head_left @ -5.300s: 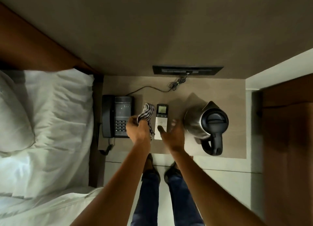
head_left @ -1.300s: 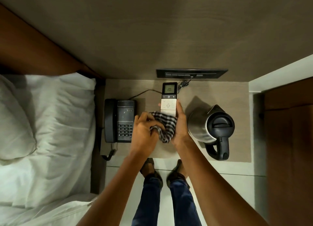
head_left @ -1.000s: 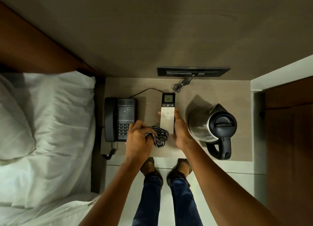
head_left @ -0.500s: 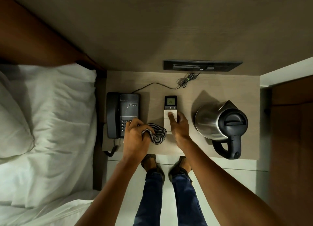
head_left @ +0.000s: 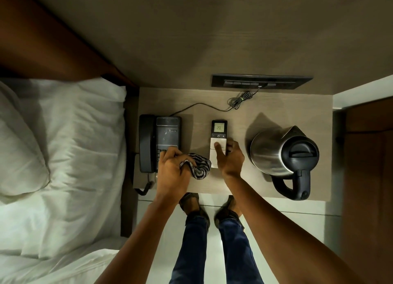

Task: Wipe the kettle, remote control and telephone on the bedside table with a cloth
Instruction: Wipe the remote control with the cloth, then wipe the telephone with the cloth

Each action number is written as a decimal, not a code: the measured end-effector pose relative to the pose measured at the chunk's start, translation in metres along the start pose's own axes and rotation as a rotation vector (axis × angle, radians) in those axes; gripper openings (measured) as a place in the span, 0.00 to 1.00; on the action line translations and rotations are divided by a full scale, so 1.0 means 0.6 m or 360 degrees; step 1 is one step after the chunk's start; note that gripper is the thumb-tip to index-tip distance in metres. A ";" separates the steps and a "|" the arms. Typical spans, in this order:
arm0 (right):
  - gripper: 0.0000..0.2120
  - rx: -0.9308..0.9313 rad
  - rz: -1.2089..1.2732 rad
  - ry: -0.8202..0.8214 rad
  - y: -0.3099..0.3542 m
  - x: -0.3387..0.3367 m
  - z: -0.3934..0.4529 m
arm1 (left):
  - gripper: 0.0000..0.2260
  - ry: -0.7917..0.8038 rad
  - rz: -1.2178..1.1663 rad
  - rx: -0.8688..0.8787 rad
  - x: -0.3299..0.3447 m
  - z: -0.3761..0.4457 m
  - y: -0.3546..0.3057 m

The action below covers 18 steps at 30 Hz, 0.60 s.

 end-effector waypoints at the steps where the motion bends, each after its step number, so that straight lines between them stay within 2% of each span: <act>1: 0.19 -0.0008 0.0007 -0.0012 -0.001 0.000 -0.001 | 0.10 0.0001 -0.0005 -0.0008 -0.001 -0.001 0.001; 10: 0.19 -0.0074 0.0021 -0.0059 0.000 -0.017 -0.013 | 0.10 -0.0011 -0.0051 -0.0031 -0.013 -0.006 0.015; 13: 0.17 -0.0251 -0.0054 -0.0054 0.008 -0.029 -0.039 | 0.11 -0.0089 -0.0257 -0.0299 -0.022 -0.004 0.018; 16: 0.19 -0.0463 -0.0117 0.0113 0.019 -0.020 -0.085 | 0.09 -0.0286 -0.0572 -0.0615 -0.038 -0.003 0.027; 18: 0.22 -0.0410 -0.0047 0.0333 0.027 0.000 -0.112 | 0.08 -0.0317 -0.0514 -0.0586 -0.044 -0.004 0.029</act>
Point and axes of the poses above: each hand's wrist, its own z-axis towards the middle knuckle, its own x-axis out of the palm, y = z × x, the point moved 1 cm from there along z, towards the middle knuckle, and after that the axes turned 6 degrees about -y, right-handed, at the moved point
